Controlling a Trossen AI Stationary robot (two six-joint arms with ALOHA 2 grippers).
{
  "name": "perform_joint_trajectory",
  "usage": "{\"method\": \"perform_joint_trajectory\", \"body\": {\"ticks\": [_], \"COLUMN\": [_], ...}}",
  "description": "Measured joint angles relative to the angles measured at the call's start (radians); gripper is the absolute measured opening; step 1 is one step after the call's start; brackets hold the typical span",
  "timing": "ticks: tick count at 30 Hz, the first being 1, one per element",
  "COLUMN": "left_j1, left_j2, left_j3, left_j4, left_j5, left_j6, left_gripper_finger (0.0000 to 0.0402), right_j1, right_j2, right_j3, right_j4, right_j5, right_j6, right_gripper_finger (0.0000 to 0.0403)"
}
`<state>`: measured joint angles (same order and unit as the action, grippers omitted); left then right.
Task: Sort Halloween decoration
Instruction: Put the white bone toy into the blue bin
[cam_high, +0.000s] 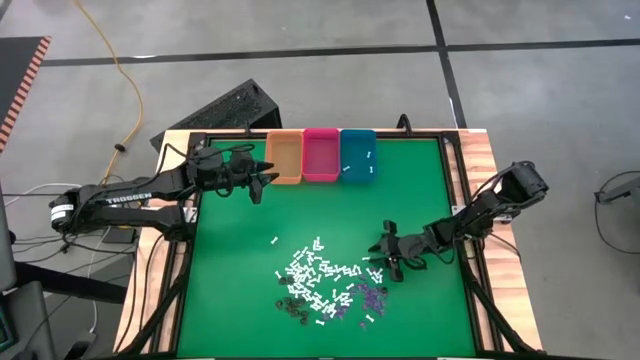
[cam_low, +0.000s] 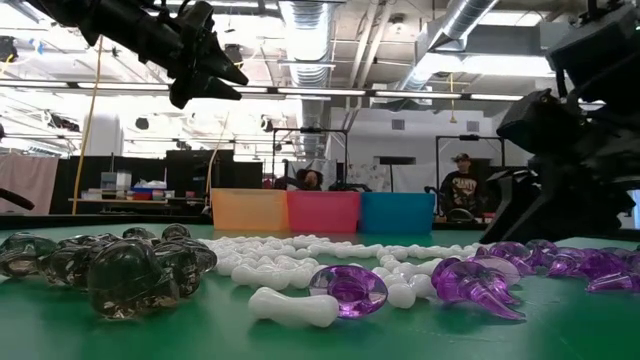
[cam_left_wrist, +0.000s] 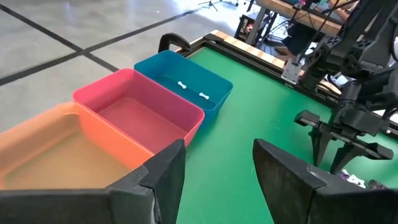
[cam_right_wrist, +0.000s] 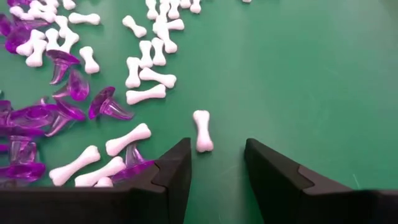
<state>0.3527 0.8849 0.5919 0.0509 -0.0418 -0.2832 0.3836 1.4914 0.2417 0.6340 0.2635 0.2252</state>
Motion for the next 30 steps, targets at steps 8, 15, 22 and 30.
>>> {"method": "perform_joint_trajectory", "body": {"ticks": [8, 15, 22, 30], "left_j1": [0.0, 0.0, 0.0, 0.0], "left_j2": [0.0, 0.0, 0.0, 0.0], "left_j3": [0.0, 0.0, 0.0, 0.0], "left_j4": [0.0, 0.0, 0.0, 0.0], "left_j5": [-0.021, -0.023, -0.023, -0.023], "left_j6": [-0.002, -0.002, -0.002, 0.008], "left_gripper_finger": [0.0178, 0.0178, 0.0178, 0.0178], "right_j1": [-0.007, -0.067, -0.11, -0.051], "right_j2": [0.0, 0.001, 0.002, 0.002], "right_j3": [-0.001, -0.002, -0.002, 0.019], "right_j4": [-0.013, 0.007, 0.126, 0.084], "right_j5": [0.063, 0.075, 0.019, -0.028], "right_j6": [-0.037, -0.06, -0.058, -0.051], "right_gripper_finger": [0.0171, 0.017, 0.017, 0.017]}}
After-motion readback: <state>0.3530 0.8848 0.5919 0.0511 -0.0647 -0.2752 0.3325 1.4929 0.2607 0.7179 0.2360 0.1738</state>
